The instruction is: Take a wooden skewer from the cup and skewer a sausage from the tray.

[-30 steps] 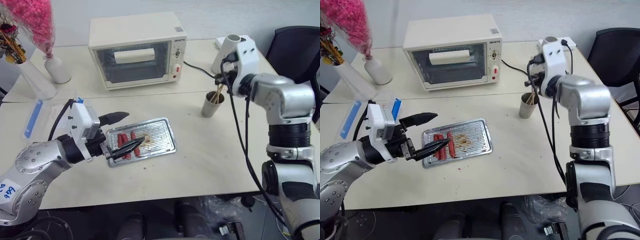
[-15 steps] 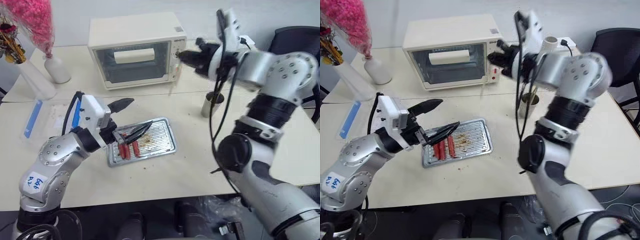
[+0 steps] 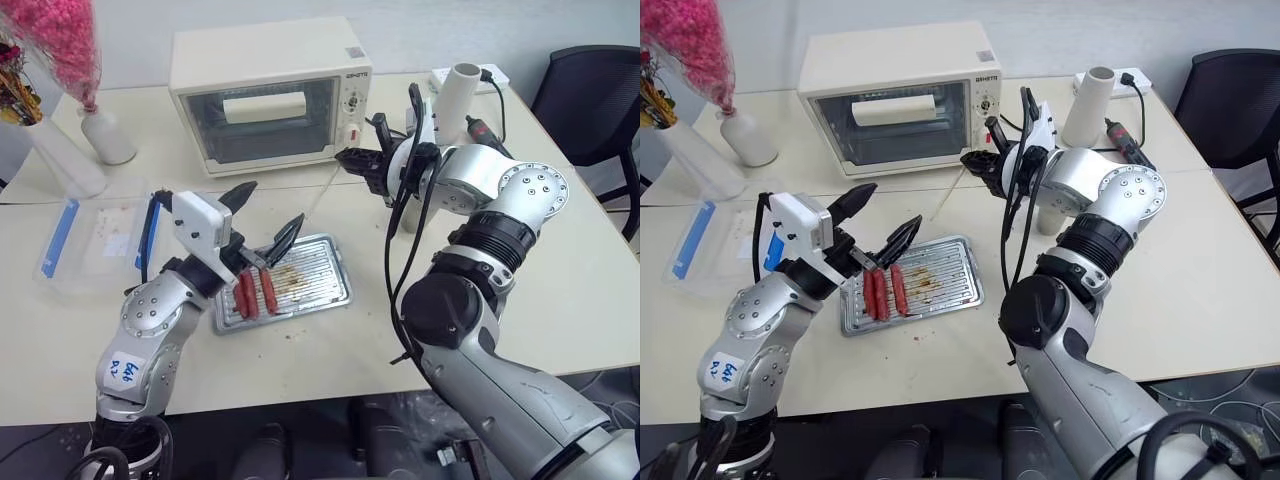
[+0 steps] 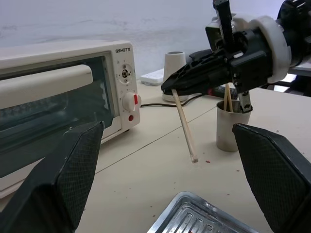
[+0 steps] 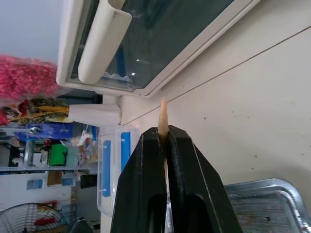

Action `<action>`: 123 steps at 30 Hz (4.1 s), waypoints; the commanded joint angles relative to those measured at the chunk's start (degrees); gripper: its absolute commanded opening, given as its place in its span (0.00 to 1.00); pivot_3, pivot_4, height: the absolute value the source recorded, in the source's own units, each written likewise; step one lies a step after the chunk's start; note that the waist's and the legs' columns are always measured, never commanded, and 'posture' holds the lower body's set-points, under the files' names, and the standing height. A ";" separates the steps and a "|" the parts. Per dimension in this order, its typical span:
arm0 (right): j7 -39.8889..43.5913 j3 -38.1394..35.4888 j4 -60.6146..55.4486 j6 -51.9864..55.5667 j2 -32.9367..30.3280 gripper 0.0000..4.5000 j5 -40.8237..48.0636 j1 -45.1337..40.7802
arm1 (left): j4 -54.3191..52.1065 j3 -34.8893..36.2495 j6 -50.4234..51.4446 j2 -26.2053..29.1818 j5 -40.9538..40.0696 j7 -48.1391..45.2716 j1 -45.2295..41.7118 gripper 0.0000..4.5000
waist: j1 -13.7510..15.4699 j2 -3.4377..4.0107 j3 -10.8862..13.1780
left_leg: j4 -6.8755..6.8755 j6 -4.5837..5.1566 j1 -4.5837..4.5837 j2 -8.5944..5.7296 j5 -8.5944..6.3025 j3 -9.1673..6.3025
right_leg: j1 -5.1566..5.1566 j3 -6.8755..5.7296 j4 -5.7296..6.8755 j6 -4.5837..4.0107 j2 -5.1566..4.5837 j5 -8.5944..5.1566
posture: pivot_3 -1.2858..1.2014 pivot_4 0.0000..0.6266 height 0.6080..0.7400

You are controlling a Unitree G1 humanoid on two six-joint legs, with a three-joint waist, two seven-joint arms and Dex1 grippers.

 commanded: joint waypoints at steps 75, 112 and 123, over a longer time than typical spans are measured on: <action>-9.20 32.48 1.46 -13.87 -9.69 0.65 36.84 11.61 | 5.03 3.57 -3.65 -1.50 5.84 -2.39 -3.31 0.00 | 0.12 -0.01 0.00 | -0.04 0.35 -0.06 -0.02 0.00 -0.12 | 0.00 0.16 -0.05 -0.01 -0.04 0.08 | 0.52 0.24 1.00; 53.59 98.21 -14.58 -46.50 -21.45 0.65 -24.28 32.94 | -18.41 44.64 17.21 20.53 -25.34 -8.09 30.75 0.00 | 0.29 -0.17 -0.08 | -0.05 0.13 0.14 0.09 -0.05 -0.27 | 0.06 -0.20 -0.35 -0.46 -0.10 0.13 | 0.52 0.24 1.00; 54.47 99.33 -13.48 -48.43 -16.68 0.65 -29.74 32.59 | -17.36 43.64 16.00 20.93 -24.45 -7.61 30.22 0.00 | 0.25 -0.17 -0.08 | -0.05 0.13 0.13 0.07 -0.05 -0.30 | 0.07 -0.33 -0.34 -0.46 -0.09 0.13 | 0.52 0.24 1.00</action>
